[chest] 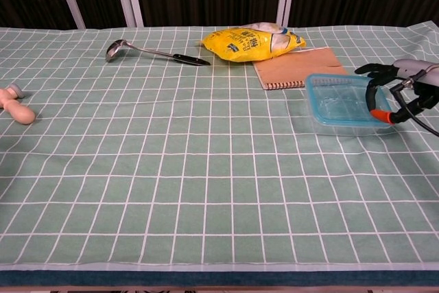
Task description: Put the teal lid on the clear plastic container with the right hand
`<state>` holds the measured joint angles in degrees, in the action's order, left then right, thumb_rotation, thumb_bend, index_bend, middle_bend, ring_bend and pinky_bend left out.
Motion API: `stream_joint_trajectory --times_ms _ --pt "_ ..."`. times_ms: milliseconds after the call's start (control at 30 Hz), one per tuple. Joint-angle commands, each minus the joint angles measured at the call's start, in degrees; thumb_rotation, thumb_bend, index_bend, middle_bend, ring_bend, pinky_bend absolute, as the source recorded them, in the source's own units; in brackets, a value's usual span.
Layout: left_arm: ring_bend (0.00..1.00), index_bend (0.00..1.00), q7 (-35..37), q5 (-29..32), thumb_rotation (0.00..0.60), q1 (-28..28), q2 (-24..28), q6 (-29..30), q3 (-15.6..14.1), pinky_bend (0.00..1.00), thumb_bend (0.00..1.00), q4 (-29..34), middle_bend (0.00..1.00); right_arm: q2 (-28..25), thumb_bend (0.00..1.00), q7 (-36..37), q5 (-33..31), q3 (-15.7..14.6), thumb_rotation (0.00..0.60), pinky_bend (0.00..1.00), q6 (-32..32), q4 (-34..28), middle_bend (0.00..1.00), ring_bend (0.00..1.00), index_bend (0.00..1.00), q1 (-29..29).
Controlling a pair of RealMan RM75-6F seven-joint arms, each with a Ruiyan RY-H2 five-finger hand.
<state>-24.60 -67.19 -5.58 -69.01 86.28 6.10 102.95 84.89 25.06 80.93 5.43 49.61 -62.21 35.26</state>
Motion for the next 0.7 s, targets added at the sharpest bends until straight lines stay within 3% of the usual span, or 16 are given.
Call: stream_joint_trajectory --times_ms 33,700 --pt "0.00 0.15 0.00 -0.01 0.600 0.01 -0.01 0.03 0.01 0.00 0.36 -0.03 0.00 0.34 0.47 0.74 0.48 -0.36 0.600 0.00 0.15 0.61 0.06 0.00 0.68 -0.03" --pt "0.00 0.15 -0.32 -0.02 0.600 0.00 -0.24 0.20 0.06 0.00 0.36 -0.32 0.00 2.80 0.47 6.04 2.34 -1.33 0.600 0.00 1.42 5.66 0.06 0.00 0.68 -0.11"
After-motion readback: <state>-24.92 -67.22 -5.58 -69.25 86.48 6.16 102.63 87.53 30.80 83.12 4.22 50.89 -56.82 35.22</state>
